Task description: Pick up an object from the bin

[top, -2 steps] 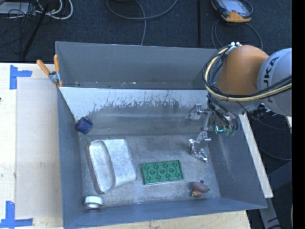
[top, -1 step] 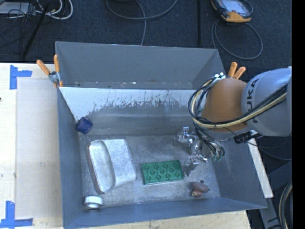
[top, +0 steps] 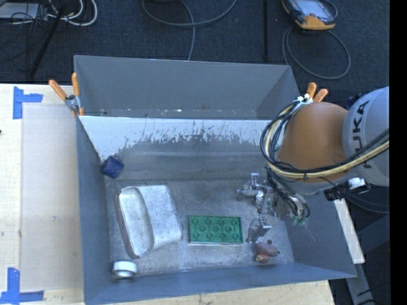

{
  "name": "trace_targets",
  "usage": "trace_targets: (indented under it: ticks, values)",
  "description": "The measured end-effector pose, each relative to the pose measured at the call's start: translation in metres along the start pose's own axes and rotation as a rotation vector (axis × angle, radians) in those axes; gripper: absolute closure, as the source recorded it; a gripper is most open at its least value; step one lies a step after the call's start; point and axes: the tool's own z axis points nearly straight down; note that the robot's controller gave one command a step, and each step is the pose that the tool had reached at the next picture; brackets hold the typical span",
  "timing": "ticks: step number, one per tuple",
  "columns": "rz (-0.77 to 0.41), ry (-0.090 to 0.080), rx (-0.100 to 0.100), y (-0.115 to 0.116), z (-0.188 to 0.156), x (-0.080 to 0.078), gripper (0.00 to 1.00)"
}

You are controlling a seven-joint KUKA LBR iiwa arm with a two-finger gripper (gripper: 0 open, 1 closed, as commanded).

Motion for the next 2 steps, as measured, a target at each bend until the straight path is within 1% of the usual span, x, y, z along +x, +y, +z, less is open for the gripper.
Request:
trace_targets:
  ticks: [1,2]
  values:
    - [0.11,0.001,0.001,0.0145,0.0837,-0.0182,0.0]
    - [0.106,0.002,0.001,0.0145,0.0808,-0.0182,1.0]
